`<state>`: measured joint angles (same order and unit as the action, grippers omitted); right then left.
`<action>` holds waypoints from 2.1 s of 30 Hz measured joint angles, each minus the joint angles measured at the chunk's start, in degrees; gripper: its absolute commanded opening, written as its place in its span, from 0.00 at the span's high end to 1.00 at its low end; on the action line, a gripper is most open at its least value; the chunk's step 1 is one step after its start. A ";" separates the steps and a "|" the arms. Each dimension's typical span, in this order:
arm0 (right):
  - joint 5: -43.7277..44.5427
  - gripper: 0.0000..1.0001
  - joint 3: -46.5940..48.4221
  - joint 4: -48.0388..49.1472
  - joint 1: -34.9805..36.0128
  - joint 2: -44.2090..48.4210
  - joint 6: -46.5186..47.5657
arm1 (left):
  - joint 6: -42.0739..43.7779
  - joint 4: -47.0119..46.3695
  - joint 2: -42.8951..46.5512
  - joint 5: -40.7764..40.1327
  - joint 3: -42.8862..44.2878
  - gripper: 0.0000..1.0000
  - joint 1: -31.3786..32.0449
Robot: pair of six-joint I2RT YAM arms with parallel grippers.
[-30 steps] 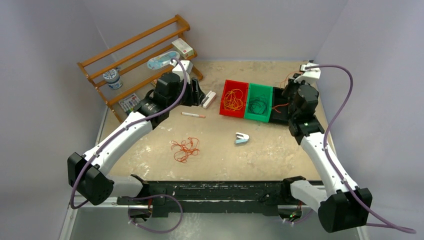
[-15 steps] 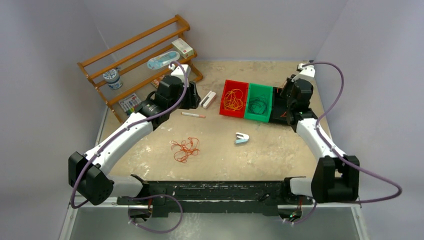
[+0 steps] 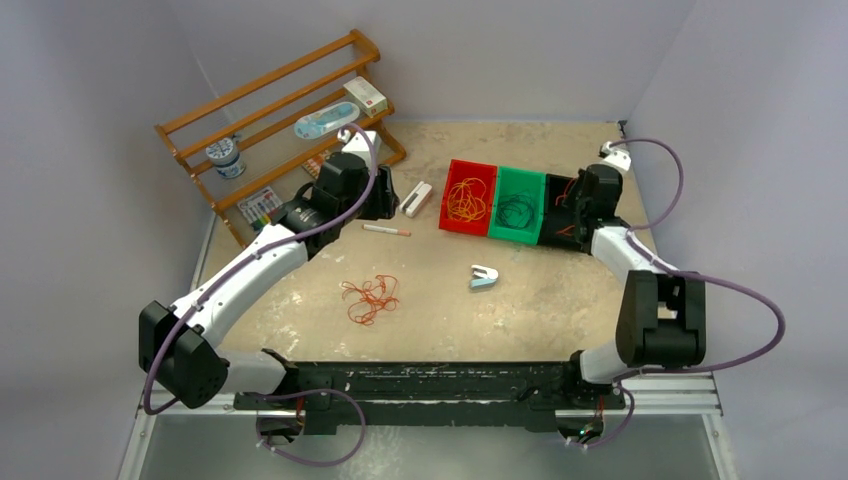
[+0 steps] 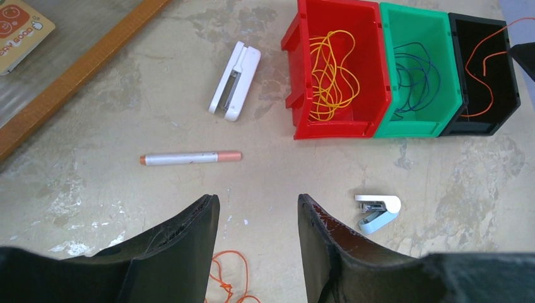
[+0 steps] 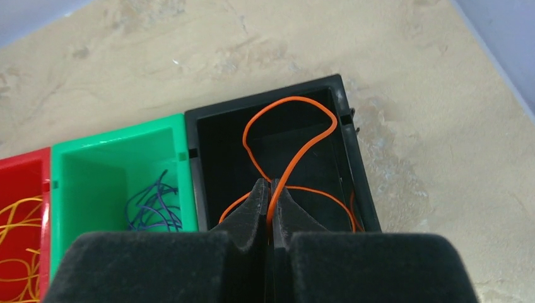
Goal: Untangle the cables
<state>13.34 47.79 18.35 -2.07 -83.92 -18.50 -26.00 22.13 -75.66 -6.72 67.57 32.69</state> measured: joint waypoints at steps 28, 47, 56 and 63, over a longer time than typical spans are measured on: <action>-3.04 0.35 -5.57 3.37 0.02 16.50 -0.39 | -1.60 5.29 -0.37 -11.87 -0.63 0.43 0.00; -16.63 0.22 -10.82 7.67 0.28 26.47 4.90 | -10.12 13.35 -0.26 -23.56 -1.40 0.43 -0.04; -20.72 0.23 -6.93 5.77 14.53 16.55 6.97 | -14.03 16.13 3.41 -18.64 -11.34 0.43 -0.04; -22.53 0.23 -6.91 6.64 20.31 11.78 5.70 | -19.26 15.89 4.63 -12.37 -15.85 0.43 -0.04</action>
<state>-9.19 40.88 24.99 18.24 -72.14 -12.80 -45.25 38.02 -71.02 -19.09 51.72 32.64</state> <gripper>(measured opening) 0.775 0.572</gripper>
